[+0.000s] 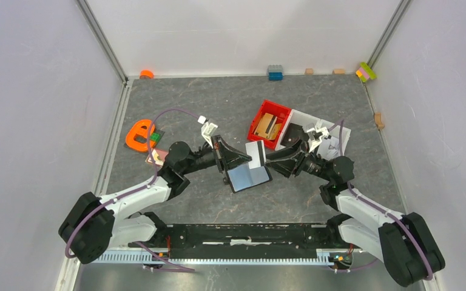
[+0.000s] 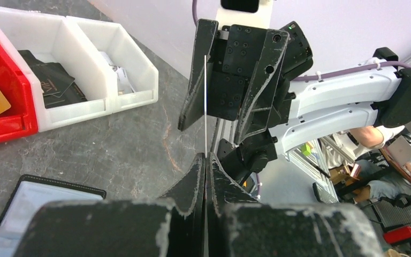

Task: Take the credit cards out of the card holder
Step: Place the credit card in the storage box.

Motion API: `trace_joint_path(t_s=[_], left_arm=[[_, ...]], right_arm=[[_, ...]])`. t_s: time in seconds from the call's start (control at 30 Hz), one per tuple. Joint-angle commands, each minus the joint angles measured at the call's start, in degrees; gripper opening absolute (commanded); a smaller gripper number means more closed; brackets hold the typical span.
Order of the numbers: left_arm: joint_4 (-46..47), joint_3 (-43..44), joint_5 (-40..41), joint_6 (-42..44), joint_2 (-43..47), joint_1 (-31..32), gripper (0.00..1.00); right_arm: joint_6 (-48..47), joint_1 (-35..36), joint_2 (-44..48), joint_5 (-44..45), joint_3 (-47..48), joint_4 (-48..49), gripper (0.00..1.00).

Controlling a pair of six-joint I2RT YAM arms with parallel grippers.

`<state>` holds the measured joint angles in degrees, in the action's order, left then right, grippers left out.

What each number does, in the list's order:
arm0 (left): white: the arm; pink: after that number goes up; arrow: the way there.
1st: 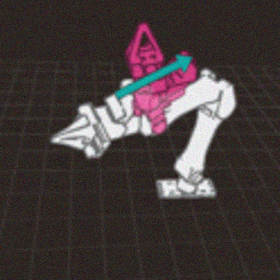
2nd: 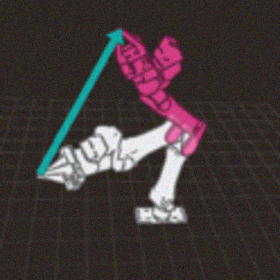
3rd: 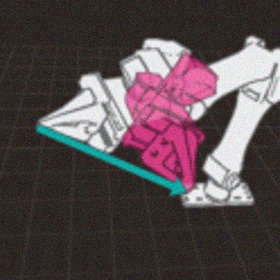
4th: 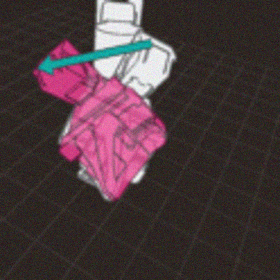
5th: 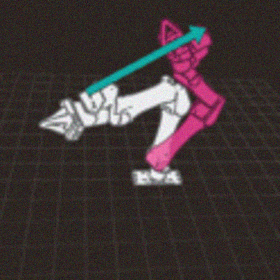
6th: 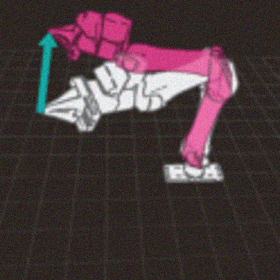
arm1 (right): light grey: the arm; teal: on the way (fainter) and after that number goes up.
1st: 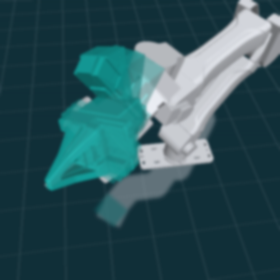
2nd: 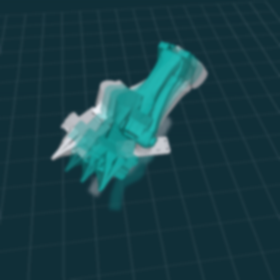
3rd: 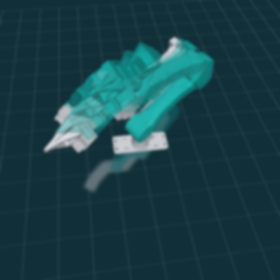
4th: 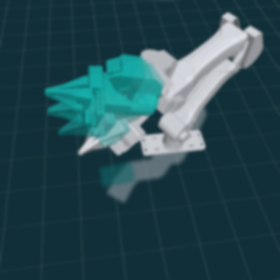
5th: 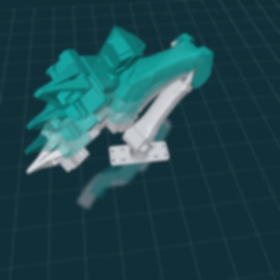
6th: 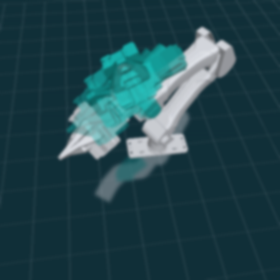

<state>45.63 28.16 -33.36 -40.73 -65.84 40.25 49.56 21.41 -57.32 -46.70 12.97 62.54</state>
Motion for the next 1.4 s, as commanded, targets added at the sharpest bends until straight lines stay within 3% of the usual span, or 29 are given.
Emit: trace_joint_path(t_s=[0.0,0.27,0.4,0.47,0.53,0.73,0.93,1.07,1.2,1.37], left_arm=[[4.7,0.2,1.1,-2.1,1.0,0.4,0.02],[4.8,0.5,1.0,-2.3,0.1,1.0,0.02],[4.5,0.6,1.3,-1.8,0.3,1.2,0.02],[2.4,0.7,3.2,-0.7,1.1,1.2,0.17],[-2.3,0.8,7.5,1.2,2.7,1.3,0.36],[-16.8,2.1,21.0,5.9,6.2,1.3,0.58],[-29.2,5.3,31.4,7.6,6.4,1.3,0.59],[-29.7,5.3,31.9,7.7,6.9,1.2,0.59],[-29.9,5.2,32.0,7.7,7.6,1.2,0.59],[-29.9,5.0,31.9,7.6,8.1,1.2,0.59]], right_arm=[[7.5,0.9,-2.7,-3.9,-0.4,15.0,0.52],[4.0,3.1,-4.0,-3.8,1.5,9.4,0.32],[0.2,3.2,-3.4,-2.5,3.0,2.1,0.1],[-4.3,3.2,-2.2,0.2,4.2,-6.8,0.01],[-8.5,3.0,-0.3,3.8,4.9,-13.3,0.0],[-17.3,-0.2,6.1,18.7,6.9,-34.5,0.0],[-19.8,-8.3,6.1,29.7,9.7,-50.5,0.0],[-20.5,-12.0,6.6,35.1,11.9,-57.6,0.0],[-21.2,-13.2,8.0,49.1,15.2,-66.8,0.0],[-21.3,-15.0,9.8,52.5,14.8,-67.5,0.0]])
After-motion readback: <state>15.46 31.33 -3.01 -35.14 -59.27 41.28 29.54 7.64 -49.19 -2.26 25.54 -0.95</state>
